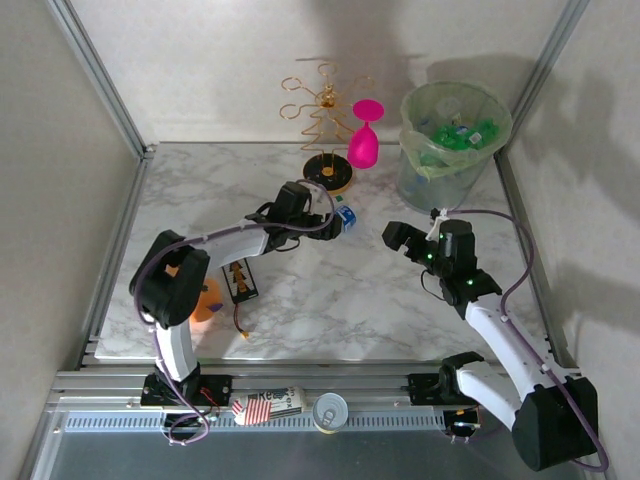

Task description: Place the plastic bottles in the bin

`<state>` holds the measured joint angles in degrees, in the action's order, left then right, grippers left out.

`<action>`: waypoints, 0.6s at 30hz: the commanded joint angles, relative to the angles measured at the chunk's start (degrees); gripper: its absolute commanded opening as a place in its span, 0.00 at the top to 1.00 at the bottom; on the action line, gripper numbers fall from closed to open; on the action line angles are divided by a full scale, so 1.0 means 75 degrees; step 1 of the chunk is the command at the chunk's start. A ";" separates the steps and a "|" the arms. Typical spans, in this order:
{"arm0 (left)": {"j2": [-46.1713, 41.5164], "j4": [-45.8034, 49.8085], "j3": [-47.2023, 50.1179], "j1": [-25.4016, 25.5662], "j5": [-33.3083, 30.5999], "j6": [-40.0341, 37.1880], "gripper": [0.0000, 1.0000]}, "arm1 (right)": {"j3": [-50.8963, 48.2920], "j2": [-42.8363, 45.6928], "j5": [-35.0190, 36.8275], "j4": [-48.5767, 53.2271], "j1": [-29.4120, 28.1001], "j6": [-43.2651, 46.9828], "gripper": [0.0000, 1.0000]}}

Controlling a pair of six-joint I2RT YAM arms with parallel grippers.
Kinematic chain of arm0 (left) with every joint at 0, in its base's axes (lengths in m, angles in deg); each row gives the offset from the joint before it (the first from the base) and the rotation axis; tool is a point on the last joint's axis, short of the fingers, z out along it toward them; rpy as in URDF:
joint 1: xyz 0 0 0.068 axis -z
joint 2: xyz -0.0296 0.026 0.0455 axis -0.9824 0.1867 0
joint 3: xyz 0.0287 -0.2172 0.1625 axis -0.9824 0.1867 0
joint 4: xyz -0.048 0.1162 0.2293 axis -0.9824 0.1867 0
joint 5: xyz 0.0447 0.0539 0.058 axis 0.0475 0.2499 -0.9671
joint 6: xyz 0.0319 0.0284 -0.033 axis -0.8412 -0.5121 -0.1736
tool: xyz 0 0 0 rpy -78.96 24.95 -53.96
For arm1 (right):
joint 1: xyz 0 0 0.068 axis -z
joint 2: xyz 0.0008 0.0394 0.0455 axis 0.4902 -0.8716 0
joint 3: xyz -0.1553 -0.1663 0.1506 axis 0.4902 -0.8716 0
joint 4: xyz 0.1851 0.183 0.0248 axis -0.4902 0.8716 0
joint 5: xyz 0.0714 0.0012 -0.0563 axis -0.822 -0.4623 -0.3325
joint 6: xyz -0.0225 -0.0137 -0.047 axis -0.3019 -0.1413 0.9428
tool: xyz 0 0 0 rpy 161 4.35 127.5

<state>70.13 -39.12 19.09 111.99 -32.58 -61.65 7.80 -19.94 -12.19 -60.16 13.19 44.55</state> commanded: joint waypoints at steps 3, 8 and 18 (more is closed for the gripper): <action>0.0726 0.0684 -0.0677 -0.0028 -0.0039 -0.0156 0.14 | 0.0009 0.0232 -0.0020 -0.0325 -0.0042 -0.0120 0.01; 0.1099 0.0806 -0.0923 0.0012 0.0017 -0.0080 0.15 | 0.0031 0.0353 0.0286 -0.0237 -0.0036 0.0005 0.01; 0.1239 0.0715 -0.0715 0.0192 0.0123 0.0070 0.17 | -0.0122 0.0193 0.0262 -0.0307 -0.0028 0.0037 0.01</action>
<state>78.56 -34.40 13.84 112.98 -32.54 -61.79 7.58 -18.28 -10.48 -61.05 13.19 44.20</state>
